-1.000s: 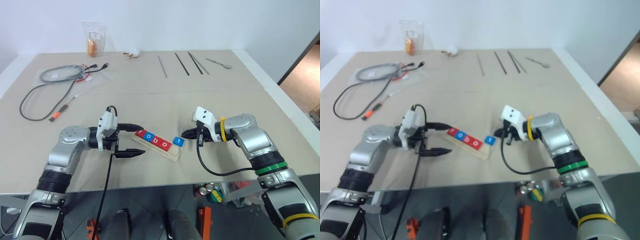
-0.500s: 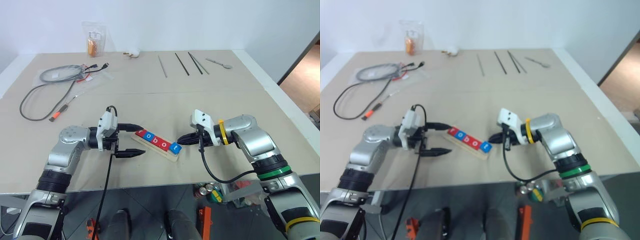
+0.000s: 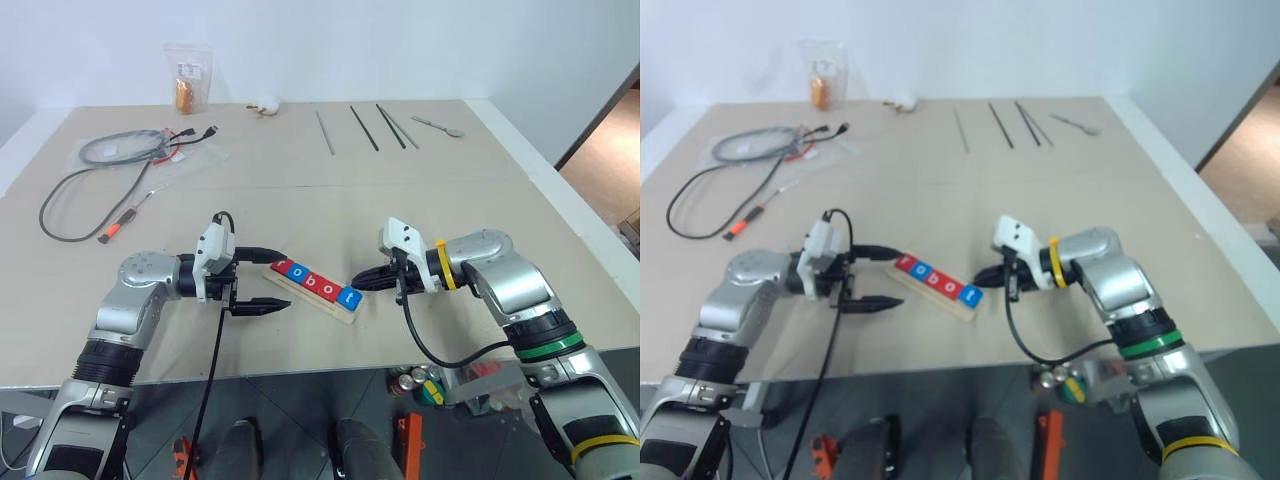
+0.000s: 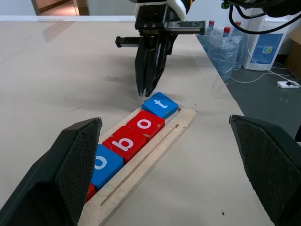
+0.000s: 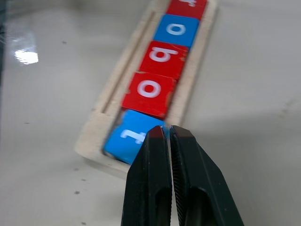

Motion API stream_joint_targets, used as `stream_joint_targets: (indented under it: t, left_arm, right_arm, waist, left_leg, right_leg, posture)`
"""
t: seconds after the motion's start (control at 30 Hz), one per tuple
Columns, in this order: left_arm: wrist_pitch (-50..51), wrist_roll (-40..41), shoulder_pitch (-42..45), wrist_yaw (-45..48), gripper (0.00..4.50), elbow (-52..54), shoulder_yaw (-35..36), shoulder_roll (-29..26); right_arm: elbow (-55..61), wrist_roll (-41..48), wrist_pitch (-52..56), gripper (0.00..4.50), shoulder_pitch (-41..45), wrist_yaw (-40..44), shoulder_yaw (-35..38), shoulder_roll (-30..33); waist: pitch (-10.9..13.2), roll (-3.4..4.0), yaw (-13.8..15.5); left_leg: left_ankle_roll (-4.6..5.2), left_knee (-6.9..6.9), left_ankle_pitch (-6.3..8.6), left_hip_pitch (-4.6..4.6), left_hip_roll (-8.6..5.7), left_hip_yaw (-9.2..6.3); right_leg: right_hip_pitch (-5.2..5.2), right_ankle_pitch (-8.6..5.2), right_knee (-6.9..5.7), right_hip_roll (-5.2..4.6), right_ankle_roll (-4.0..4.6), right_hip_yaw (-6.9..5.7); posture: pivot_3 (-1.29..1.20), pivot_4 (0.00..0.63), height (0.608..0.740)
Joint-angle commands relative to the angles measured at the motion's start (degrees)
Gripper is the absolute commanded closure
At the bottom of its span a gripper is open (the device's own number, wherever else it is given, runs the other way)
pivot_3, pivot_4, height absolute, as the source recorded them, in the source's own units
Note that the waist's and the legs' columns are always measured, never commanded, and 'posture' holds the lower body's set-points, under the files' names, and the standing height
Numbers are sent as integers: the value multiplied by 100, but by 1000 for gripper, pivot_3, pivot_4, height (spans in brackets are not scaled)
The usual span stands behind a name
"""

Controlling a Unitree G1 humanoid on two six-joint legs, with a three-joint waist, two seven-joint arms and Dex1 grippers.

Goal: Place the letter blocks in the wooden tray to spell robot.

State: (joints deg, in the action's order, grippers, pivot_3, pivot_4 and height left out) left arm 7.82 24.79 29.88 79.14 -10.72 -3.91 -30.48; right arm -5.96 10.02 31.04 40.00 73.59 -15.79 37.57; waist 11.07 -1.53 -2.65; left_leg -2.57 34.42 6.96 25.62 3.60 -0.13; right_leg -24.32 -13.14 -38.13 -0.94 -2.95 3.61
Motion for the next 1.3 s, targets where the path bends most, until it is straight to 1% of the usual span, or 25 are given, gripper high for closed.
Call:
stream_joint_targets:
  t: [0.03, 0.17, 0.37, 0.47, 0.67, 0.87, 1.07, 1.3]
  left_arm:
    - [-31, 25, 90, -4, 0, 61, 78, -36]
    - [-30, 26, 96, -7, 0, 59, 79, -30]
    - [-31, 30, 85, -8, 0, 61, 75, -19]
    - [-31, 32, 83, -10, 0, 62, 78, -16]
    - [-34, 31, 102, -25, 0, 52, 83, -7]
    - [-24, 38, 96, -21, 0, 65, 96, -27]
    - [-13, 49, 110, -11, 0, 56, 104, -34]
    - [-13, 50, 85, -40, 0, 89, 115, -34]
  right_arm:
    - [304, 154, 82, 4354, -22, 41, 120, 97]
    - [281, 10, -80, 4354, -83, -94, 51, 101]
    - [-110, 38, -43, 4354, 223, -413, 257, -38]
    - [-182, 59, -84, 4354, 248, -393, 240, 4]
    - [-152, -5, -142, 4354, 29, -301, 120, 87]
    - [207, -22, -125, 4354, -223, -160, -23, 207]
    - [382, -18, -41, 4354, -243, -154, -86, 131]
    - [241, -35, -72, 4354, -118, -153, -88, 101]
  waist:
    - [0, 0, 0]
    - [0, 0, -1]
    - [0, 0, -4]
    - [0, 0, -2]
    - [0, 0, 0]
    - [0, 0, 0]
    - [0, 0, -3]
    - [0, 0, -3]
  left_leg:
    - [0, 0, 0, 0, 0, 0]
    - [0, 0, 0, 0, 0, 0]
    - [0, 1, 0, 0, 0, 0]
    - [0, 1, 0, 0, 0, 0]
    - [0, -1, 0, 1, 0, 0]
    - [0, 1, 0, 1, 0, 0]
    - [0, 1, 0, 0, 1, -1]
    - [0, 1, 0, 0, 0, -1]
  right_leg:
    - [0, 0, 0, 0, 0, 0]
    - [0, 0, 0, 0, 0, 0]
    - [0, 2, 0, 0, 2, 0]
    - [-1, 1, 0, 0, 2, -1]
    - [0, -3, 0, 0, -2, 0]
    - [0, -2, 0, 0, -1, 0]
    - [0, 1, 0, 1, 2, -1]
    - [0, 1, 0, 0, 1, -1]
  posture:
    - [0, 150, 740]
    - [0, 150, 740]
    - [0, 150, 740]
    - [0, 150, 740]
    - [0, 150, 740]
    - [0, 150, 740]
    - [0, 150, 740]
    - [0, 150, 740]
